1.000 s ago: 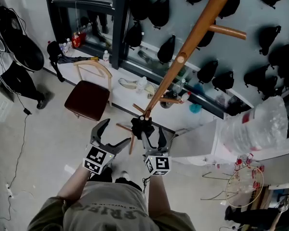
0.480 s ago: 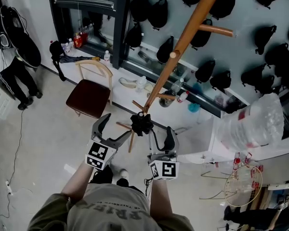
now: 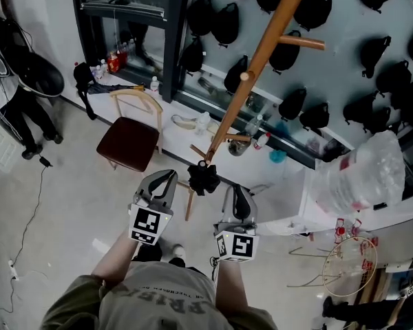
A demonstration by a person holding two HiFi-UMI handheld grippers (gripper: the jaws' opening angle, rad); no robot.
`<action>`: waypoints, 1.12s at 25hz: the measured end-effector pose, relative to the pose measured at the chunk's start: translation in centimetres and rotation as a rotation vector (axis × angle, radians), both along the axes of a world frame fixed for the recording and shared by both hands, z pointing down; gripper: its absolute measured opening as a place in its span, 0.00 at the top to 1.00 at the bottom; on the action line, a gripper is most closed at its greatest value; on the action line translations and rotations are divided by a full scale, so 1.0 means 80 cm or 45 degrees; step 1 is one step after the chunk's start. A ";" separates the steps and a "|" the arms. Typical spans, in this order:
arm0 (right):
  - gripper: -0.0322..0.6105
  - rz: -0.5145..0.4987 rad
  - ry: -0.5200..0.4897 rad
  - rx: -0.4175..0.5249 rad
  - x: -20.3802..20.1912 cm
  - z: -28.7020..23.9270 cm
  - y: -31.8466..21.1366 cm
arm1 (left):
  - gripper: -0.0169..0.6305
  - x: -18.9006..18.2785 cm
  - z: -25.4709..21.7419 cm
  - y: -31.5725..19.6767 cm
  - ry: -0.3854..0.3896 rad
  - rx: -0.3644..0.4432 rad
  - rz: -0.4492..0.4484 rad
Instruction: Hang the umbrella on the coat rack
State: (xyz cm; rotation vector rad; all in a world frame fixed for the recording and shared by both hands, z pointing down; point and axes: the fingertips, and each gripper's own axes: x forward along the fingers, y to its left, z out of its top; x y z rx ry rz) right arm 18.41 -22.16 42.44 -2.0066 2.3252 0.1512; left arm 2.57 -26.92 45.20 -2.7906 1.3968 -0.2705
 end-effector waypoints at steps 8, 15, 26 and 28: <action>0.95 0.032 0.009 0.039 -0.002 -0.014 0.008 | 0.96 0.004 -0.015 0.005 0.064 0.052 0.033; 0.95 0.037 0.022 0.074 -0.004 -0.028 0.012 | 0.96 0.004 -0.024 0.005 0.110 0.071 0.041; 0.95 0.155 0.198 0.062 0.000 -0.036 0.003 | 0.96 0.006 -0.035 -0.001 0.187 0.079 0.044; 0.95 0.145 0.196 0.070 -0.001 -0.040 0.001 | 0.96 0.005 -0.036 -0.002 0.190 0.077 0.043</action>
